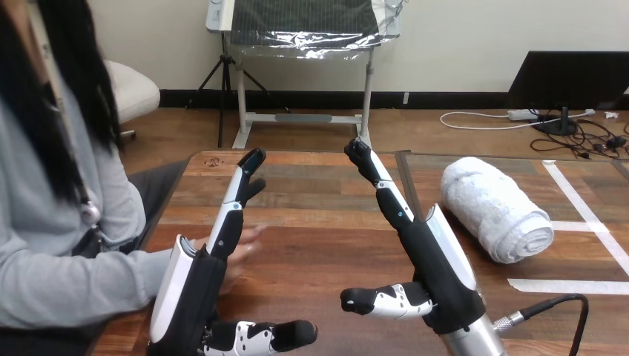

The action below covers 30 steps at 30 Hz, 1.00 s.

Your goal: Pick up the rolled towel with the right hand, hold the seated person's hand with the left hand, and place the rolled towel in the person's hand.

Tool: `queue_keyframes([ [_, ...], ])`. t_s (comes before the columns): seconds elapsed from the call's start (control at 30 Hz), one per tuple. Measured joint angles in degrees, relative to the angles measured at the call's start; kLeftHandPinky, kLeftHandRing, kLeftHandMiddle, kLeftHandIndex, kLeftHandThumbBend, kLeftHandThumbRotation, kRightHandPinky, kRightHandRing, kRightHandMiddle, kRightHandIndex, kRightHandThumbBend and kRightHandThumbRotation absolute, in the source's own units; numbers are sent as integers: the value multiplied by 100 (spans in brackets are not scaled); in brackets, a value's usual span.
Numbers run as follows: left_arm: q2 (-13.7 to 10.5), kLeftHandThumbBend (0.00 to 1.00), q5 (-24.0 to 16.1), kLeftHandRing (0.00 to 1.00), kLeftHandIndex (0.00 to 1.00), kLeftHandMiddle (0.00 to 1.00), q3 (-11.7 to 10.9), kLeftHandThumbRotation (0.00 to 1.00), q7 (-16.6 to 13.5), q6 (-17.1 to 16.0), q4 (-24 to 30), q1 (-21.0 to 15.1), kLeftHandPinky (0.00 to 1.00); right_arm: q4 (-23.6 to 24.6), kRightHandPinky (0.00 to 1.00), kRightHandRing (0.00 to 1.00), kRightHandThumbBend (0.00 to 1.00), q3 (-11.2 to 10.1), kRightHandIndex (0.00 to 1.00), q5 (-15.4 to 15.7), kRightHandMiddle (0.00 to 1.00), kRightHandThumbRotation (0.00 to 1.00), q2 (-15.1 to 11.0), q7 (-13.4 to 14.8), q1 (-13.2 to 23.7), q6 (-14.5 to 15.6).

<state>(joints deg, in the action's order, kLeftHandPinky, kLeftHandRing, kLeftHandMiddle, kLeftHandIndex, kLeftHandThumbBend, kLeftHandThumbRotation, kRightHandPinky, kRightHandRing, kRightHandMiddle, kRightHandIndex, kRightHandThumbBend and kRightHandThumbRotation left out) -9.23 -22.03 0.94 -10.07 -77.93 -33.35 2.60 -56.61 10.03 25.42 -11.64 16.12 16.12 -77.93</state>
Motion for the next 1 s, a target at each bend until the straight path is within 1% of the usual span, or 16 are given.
queue_keyframes([
  [0.3,11,100,-113,100,100,100,-70,78,0,0,1,3,100,0,100,100,100,-25,100,1,99,77,0,-22,-8,-1],
  [0.47,20,100,-170,100,100,100,-164,78,-5,1,18,25,100,2,100,100,100,-59,100,25,99,77,2,-21,-21,-1],
  [0.7,25,100,-312,99,100,100,-307,78,-52,4,96,109,97,2,100,100,100,-108,100,24,100,77,0,-27,-32,-1],
  [1.0,44,100,-377,97,100,100,-409,77,-67,16,174,209,94,7,100,100,100,-114,100,21,100,77,2,-49,-32,-8],
])
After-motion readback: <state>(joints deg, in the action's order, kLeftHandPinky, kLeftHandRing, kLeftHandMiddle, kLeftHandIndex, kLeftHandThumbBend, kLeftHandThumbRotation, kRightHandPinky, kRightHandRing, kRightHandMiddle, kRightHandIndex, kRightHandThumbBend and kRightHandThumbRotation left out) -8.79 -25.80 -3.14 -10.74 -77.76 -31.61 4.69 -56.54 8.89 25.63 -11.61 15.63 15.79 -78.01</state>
